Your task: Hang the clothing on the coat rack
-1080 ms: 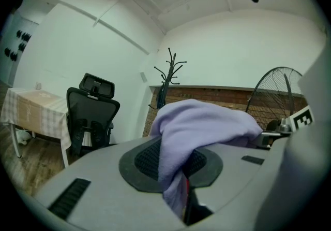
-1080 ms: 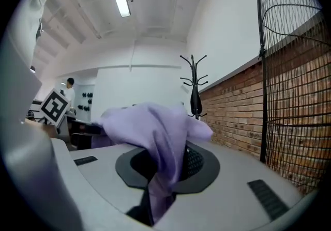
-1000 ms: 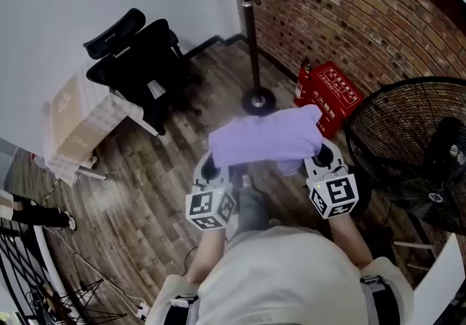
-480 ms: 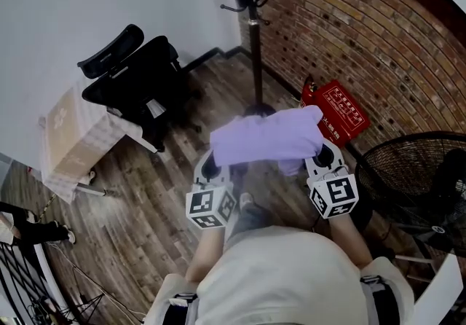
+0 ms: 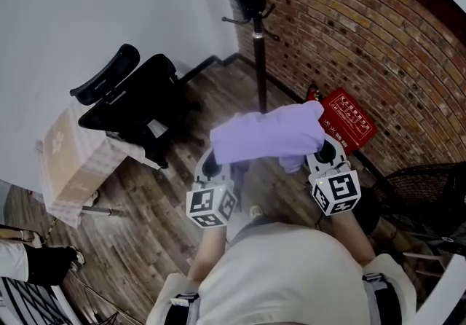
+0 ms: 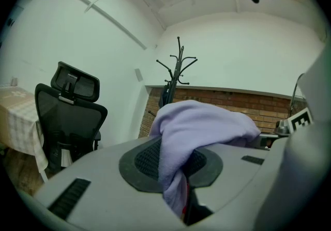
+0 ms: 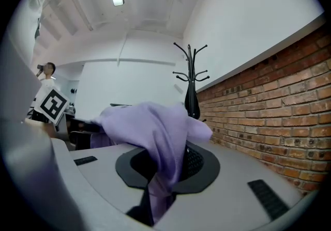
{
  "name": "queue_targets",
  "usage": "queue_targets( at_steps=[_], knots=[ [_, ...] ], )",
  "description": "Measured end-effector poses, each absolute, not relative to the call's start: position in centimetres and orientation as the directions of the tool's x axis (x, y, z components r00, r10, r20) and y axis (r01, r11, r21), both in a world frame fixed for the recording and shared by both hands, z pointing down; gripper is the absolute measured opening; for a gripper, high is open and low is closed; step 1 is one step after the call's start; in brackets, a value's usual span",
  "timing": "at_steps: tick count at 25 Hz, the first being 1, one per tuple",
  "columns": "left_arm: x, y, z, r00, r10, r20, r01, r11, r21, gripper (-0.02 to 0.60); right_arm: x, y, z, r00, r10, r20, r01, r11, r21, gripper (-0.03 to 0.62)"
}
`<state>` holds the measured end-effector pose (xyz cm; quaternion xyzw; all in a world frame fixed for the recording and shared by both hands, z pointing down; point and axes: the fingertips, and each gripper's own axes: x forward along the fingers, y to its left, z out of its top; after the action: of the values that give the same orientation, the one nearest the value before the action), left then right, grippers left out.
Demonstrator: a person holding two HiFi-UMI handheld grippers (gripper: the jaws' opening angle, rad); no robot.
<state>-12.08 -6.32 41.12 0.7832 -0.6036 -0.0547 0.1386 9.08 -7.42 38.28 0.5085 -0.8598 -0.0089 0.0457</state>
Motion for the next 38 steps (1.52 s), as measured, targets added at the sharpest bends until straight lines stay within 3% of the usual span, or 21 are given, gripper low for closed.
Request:
queue_targets(
  at_steps=[18, 38],
  knots=[
    [-15.7, -18.9, 40.2, 0.377, -0.925, 0.045, -0.894, -0.351, 0.278, 0.058, 5.3, -17.8, 37.0, -0.387, -0.922, 0.021, -0.916, 0.387, 0.101, 0.055],
    [-11.7, -31.4, 37.0, 0.458, -0.889, 0.0, -0.862, -0.443, 0.247, 0.058, 9.0, -28.9, 32.8, -0.336, -0.942, -0.013, -0.924, 0.327, 0.197, 0.057]
  ],
)
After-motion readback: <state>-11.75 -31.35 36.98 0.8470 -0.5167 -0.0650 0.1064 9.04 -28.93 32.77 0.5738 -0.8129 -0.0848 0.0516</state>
